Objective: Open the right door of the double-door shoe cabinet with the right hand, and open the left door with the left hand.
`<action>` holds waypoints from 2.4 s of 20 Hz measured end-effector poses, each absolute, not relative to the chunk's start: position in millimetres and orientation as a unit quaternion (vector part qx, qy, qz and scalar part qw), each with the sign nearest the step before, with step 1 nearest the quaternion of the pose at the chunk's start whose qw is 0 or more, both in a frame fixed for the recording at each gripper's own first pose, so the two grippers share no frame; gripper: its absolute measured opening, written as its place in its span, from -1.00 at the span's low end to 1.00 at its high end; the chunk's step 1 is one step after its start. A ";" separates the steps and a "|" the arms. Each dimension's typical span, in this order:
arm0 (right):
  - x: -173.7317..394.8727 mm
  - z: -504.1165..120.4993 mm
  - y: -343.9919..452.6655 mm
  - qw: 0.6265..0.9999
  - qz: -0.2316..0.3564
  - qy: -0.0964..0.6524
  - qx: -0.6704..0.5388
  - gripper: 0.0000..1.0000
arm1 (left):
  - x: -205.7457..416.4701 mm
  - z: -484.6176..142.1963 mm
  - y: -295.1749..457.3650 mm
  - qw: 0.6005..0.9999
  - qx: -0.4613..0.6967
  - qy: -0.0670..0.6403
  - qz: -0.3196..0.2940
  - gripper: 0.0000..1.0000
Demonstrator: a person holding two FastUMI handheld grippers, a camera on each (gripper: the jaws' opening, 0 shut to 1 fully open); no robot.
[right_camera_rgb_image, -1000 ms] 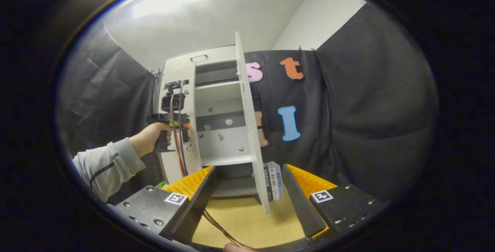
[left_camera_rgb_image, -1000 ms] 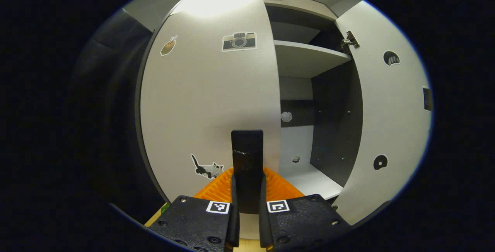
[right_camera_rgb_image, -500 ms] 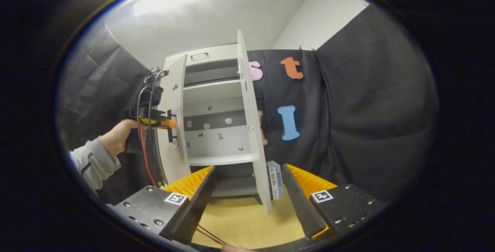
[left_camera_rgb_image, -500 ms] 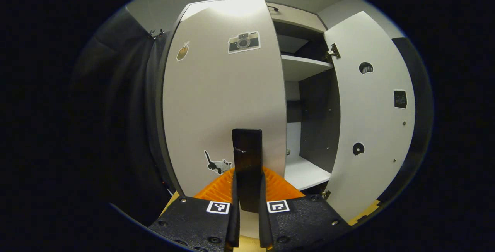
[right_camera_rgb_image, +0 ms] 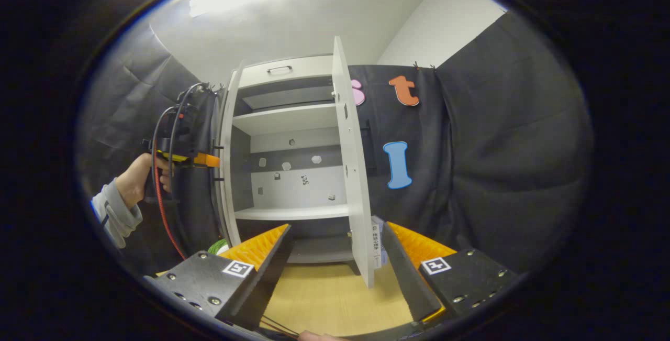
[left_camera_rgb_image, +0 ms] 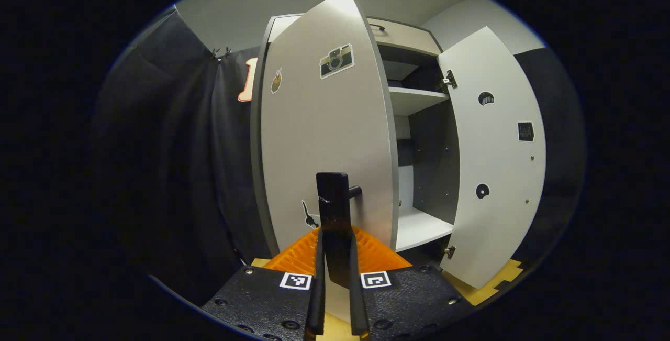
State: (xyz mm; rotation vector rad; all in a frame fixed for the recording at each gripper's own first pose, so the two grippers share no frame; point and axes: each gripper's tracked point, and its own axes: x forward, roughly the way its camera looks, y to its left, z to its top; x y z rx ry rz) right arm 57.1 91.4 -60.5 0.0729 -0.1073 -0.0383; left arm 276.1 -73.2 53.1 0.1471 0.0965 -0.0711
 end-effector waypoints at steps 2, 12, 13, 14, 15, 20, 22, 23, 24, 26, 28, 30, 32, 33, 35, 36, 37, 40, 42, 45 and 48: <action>59.1 -61.5 92.6 0.998 -0.020 -0.053 0.040 1.00 | 274.4 53.3 -68.4 0.996 0.075 0.047 -0.031 -0.60; 65.1 -72.0 100.1 0.999 -0.020 -0.039 0.028 0.96 | 253.3 57.7 -27.6 0.996 0.080 0.044 -0.008 -0.70; 65.9 -72.6 101.4 0.999 -0.017 -0.037 0.029 0.96 | 252.1 57.7 -24.3 0.996 0.073 0.046 -0.008 -0.72; 67.5 -73.0 103.9 0.999 -0.014 -0.035 0.030 0.96 | 250.7 57.4 -22.3 0.996 0.068 0.049 -0.009 -0.76; 66.8 -73.8 106.0 0.999 -0.012 -0.035 0.029 0.94 | 250.0 57.0 -19.4 0.996 0.066 0.051 -0.010 -0.77; 67.5 -75.2 122.7 0.999 0.001 -0.035 0.023 1.00 | 248.9 58.7 -0.3 0.996 0.074 0.049 -0.005 -0.80; 67.7 -77.2 126.6 0.999 0.004 -0.033 0.020 1.00 | 247.8 58.4 9.4 0.995 0.085 0.049 0.001 -0.80; 68.5 -78.2 128.1 0.999 0.004 -0.032 0.020 1.00 | 245.6 58.7 15.6 0.995 0.089 0.049 0.005 -0.81; 70.2 -78.8 129.1 0.999 0.003 -0.031 0.025 1.00 | 244.3 60.9 20.5 0.995 0.090 0.047 0.009 -0.81; 74.8 -80.6 134.1 0.999 0.007 -0.028 0.038 1.00 | 241.0 62.3 30.5 0.995 0.087 0.047 0.017 -0.81; 77.7 -85.5 137.0 0.998 0.008 -0.020 0.050 1.00 | 238.9 62.6 41.9 0.995 0.081 0.046 0.023 -0.81; 79.0 -87.5 140.9 0.999 0.011 -0.015 0.051 1.00 | 237.3 62.2 46.0 0.996 0.068 0.049 0.016 -0.81; 79.3 -87.7 143.1 0.999 0.012 -0.015 0.046 1.00 | 233.6 62.1 46.0 0.997 0.055 0.049 0.005 -0.83; 78.5 -87.5 144.8 0.999 0.013 -0.015 0.043 1.00 | 232.3 60.2 47.3 0.997 0.054 0.050 0.002 -0.82; 78.2 -86.4 148.2 0.999 0.016 -0.016 0.038 1.00 | 229.7 59.7 48.2 0.997 0.053 0.050 0.004 -0.82; 79.2 -86.7 149.2 0.999 0.018 -0.016 0.035 1.00 | 229.2 62.9 46.9 0.998 0.040 0.042 0.003 -0.87; 79.0 -87.6 150.8 0.999 0.020 -0.015 0.032 1.00 | 228.2 62.4 46.2 0.999 0.031 0.042 0.003 -0.82; 81.0 -92.2 151.5 0.999 0.022 -0.012 0.031 1.00 | 220.3 61.6 46.1 0.999 0.031 0.039 0.000 -0.82; 83.5 -93.8 149.8 0.999 0.021 -0.009 0.034 1.00 | 210.0 64.8 44.2 0.999 0.021 0.035 0.003 -0.84; 83.6 -95.5 146.2 0.999 0.018 -0.007 0.036 1.00 | 194.6 62.7 38.1 0.999 0.023 0.041 0.011 -0.82; 84.1 -94.8 147.2 0.999 0.018 -0.007 0.037 1.00 | 180.5 69.7 24.7 0.999 0.027 0.030 0.007 -0.67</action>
